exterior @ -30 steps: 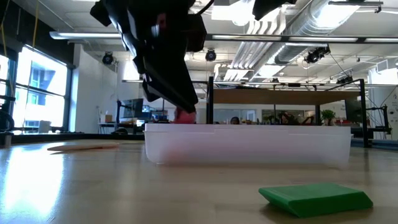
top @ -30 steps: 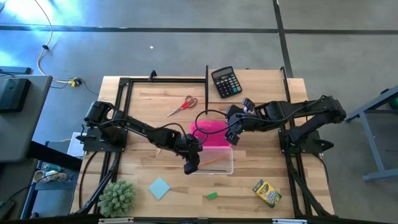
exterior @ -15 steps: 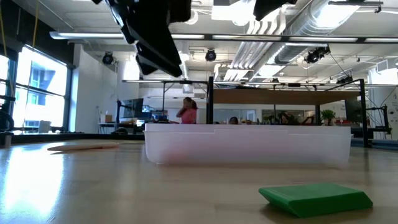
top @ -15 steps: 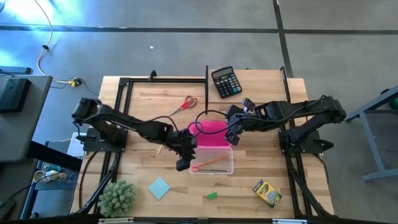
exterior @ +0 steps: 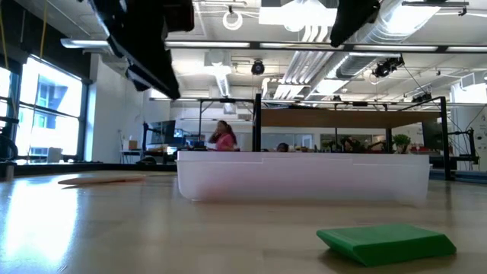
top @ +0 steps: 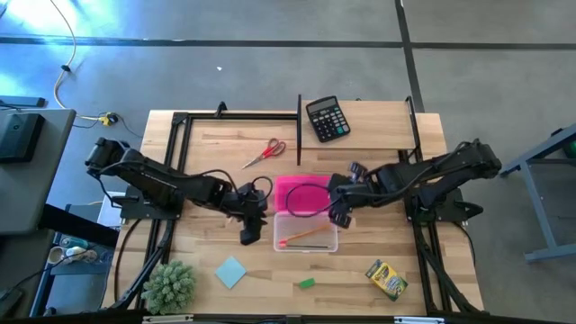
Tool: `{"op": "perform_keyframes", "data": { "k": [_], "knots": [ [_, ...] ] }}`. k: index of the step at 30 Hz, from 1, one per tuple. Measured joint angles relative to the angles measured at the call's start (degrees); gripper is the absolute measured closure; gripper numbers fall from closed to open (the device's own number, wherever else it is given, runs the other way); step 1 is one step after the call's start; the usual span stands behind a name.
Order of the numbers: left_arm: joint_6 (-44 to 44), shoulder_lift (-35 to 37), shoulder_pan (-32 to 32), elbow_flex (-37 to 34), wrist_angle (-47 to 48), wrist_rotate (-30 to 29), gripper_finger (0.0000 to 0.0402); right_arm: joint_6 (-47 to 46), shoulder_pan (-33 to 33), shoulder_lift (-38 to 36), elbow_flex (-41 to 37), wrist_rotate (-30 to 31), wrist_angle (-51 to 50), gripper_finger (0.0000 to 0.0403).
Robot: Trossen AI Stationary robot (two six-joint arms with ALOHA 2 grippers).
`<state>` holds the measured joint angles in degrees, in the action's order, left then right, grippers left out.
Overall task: Pack school essentials
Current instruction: Put the green eraser into the supply box
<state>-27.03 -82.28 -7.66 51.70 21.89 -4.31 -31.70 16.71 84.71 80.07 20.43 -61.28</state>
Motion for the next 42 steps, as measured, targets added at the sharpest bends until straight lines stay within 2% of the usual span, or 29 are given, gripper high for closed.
{"op": "perform_keyframes", "data": {
  "k": [8,15,20,26,31,36,42],
  "knots": [
    [-5.2,0.1,-1.4,-8.3,-8.7,-1.0,0.0316,3.4,4.7,0.0,-9.4,-6.2,17.3,0.0299],
    [-5.8,0.1,-1.5,-9.0,-8.8,-2.9,0.0316,6.3,8.7,0.0,-18.5,-14.0,40.5,0.0296],
    [-5.8,0.1,-1.2,-9.0,-8.9,-2.8,0.0316,10.0,10.4,0.0,-22.4,-12.6,50.8,0.0263],
    [-5.8,0.1,-1.1,-9.0,-8.9,-2.8,0.0316,13.9,10.8,0.8,-24.3,-11.4,59.8,0.0199],
    [-5.8,0.1,0.0,-8.9,-8.9,-0.2,0.0316,17.4,10.8,3.2,-20.9,-11.5,60.7,0.0163],
    [-4.4,0.1,1.8,-8.9,-8.6,0.2,0.0316,19.1,10.8,8.0,-15.6,-12.2,53.9,0.0160],
    [-3.5,0.1,4.0,-8.9,-8.3,0.2,0.0316,20.6,12.4,13.3,-12.4,-15.5,51.7,0.0160]
  ]
}}
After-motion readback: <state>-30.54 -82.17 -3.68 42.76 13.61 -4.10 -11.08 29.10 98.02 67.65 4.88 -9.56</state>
